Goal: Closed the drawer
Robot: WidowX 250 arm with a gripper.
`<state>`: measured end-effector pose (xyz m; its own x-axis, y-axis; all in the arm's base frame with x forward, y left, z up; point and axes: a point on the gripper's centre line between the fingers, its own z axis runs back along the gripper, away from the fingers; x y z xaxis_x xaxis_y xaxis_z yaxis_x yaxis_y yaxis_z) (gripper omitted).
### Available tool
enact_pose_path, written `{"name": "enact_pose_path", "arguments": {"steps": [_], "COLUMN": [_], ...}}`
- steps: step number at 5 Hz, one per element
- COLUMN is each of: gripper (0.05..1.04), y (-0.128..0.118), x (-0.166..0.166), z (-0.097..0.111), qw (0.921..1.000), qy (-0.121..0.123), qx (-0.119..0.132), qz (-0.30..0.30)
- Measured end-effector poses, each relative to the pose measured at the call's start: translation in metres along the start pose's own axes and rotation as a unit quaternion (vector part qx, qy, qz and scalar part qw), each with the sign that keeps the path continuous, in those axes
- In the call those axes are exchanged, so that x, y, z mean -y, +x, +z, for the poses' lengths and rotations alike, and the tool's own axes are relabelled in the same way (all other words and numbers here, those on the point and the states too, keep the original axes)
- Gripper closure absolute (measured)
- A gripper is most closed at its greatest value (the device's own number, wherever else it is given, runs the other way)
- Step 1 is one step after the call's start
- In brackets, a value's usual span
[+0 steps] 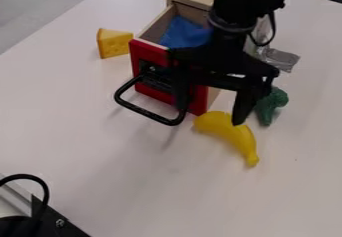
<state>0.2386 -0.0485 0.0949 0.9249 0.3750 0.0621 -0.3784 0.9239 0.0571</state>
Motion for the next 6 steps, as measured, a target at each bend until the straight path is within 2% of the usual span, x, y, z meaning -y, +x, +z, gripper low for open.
{"name": "enact_pose_path", "arguments": {"steps": [1, 3, 5, 6], "gripper": [0.085, 0.085, 0.083, 0.083], "y": [0.017, 0.048, 0.074, 0.088], "x": [-0.018, -0.038, -0.041, -0.039], "z": [-0.007, -0.022, -0.046, -0.051], "qw": [0.9996, 0.9984, 0.9988, 0.9984], "qy": [-0.013, -0.031, 0.003, 0.015], "qx": [0.02, 0.029, 0.033, 0.039], "qz": [0.016, 0.038, 0.036, 0.039]}}
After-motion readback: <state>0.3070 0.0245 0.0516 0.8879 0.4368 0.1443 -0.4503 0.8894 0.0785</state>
